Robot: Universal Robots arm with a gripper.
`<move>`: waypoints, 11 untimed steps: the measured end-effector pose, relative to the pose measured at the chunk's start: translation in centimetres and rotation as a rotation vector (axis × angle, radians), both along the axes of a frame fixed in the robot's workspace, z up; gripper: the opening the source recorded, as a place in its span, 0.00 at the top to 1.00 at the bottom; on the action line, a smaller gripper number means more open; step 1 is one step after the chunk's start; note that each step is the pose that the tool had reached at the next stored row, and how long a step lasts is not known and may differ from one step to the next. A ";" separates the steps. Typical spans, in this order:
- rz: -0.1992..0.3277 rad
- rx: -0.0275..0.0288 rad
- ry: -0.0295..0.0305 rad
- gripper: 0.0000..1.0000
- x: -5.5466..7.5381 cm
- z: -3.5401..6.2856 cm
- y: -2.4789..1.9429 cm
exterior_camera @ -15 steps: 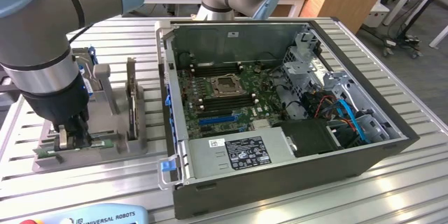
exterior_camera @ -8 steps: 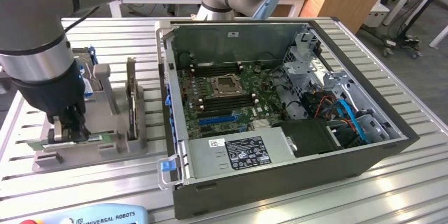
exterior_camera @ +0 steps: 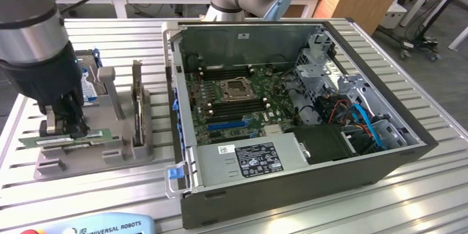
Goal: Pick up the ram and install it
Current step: 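Pick up the ram and move it above insertion slot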
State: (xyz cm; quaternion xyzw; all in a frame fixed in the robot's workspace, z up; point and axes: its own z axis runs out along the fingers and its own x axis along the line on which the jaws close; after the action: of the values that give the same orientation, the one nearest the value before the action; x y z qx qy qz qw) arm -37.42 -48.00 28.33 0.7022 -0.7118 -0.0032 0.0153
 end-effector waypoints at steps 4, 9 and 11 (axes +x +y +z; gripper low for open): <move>0.000 -0.0001 0.0001 0.88 0.1 1.84 0.00; 0.000 0.0000 0.0000 0.88 0.2 4.10 0.00; 0.000 0.0000 0.0000 0.88 0.2 4.96 0.00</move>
State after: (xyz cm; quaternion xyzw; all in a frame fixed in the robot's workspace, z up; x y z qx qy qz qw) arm -37.24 -48.00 33.28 0.7022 -0.7118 -0.0032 0.0152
